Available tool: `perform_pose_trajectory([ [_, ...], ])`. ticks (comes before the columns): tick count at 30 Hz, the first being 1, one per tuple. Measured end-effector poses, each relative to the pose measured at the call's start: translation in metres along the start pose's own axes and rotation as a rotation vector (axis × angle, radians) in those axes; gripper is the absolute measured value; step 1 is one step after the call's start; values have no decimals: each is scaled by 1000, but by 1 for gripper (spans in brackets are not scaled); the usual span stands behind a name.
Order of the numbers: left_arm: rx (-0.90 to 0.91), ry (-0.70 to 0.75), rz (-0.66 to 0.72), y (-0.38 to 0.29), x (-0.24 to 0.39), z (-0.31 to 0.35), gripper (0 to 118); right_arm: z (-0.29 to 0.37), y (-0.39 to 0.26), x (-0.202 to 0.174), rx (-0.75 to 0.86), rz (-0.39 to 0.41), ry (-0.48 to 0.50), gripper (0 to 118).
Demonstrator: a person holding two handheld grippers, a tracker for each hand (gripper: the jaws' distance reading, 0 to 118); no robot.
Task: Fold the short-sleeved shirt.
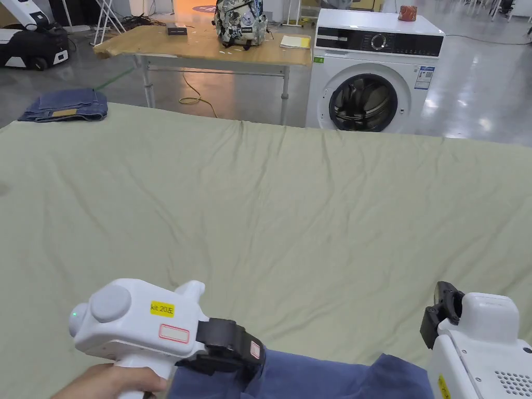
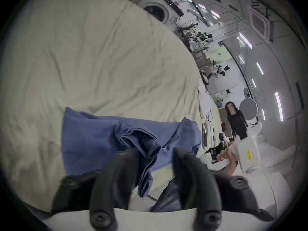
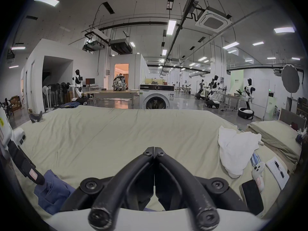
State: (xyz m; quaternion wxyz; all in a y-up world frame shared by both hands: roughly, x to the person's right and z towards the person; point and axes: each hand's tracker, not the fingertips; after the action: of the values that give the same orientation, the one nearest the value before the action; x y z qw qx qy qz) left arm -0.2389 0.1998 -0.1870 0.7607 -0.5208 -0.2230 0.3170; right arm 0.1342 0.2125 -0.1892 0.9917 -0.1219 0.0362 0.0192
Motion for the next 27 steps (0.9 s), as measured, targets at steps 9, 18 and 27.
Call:
perform_pose_trajectory([
  [9, 63, 130, 10, 8, -40, 3, 9, 2, -5, 6, -18, -31, -5, 0],
  [18, -114, 9, 29, -13, -37, -76, 6, 2, -15, 8, -46, -32, -4, 0],
  [27, -131, 3, 9, -14, -29, -134, 6, 3, -16, 14, -50, -41, -16, 0],
])
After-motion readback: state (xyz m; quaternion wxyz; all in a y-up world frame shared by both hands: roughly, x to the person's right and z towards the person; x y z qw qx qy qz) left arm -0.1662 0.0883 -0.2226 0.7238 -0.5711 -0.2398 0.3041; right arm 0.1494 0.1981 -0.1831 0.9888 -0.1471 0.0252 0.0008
